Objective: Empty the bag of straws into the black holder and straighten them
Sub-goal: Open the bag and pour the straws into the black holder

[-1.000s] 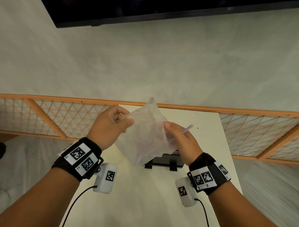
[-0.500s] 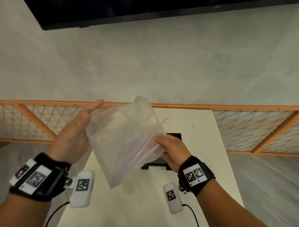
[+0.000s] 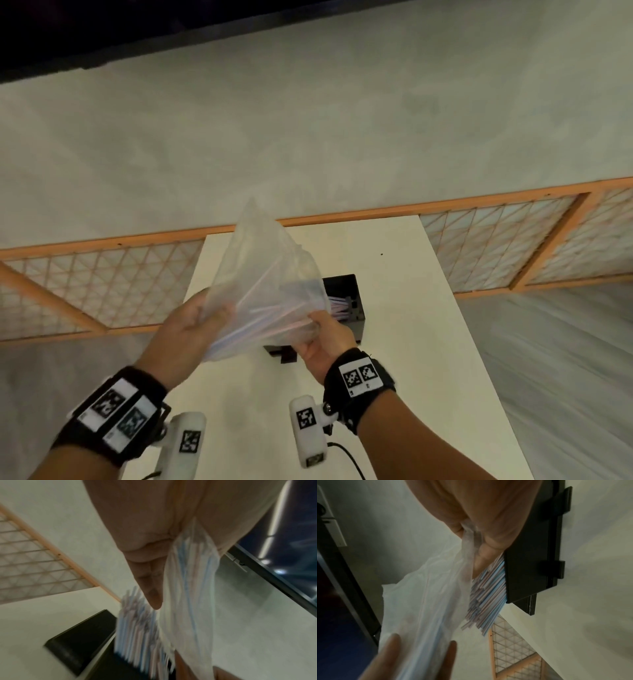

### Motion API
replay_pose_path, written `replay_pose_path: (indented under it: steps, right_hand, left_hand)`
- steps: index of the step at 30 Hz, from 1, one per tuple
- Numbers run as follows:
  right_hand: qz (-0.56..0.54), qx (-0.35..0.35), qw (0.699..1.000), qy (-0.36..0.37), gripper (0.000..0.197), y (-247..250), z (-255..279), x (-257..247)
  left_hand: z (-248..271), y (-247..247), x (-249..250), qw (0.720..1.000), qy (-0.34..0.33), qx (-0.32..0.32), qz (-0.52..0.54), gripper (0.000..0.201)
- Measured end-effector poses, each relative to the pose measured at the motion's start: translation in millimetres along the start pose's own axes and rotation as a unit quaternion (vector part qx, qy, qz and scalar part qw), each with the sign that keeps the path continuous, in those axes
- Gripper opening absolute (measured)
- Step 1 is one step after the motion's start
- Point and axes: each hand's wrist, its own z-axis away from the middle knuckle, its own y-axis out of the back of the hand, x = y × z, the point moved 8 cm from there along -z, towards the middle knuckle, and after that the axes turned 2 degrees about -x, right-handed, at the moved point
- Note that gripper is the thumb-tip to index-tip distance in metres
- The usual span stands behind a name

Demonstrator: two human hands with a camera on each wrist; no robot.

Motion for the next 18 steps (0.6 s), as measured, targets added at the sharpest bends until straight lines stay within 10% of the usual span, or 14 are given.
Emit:
replay_pose_path:
  steps: [18]
  right_hand:
    - [0.066,0.028,0.997,0.013,0.027,8,-22,-49]
  left_hand:
    - [-107,-71,53,0.958,0.013,-0.157,-0.240,0.045]
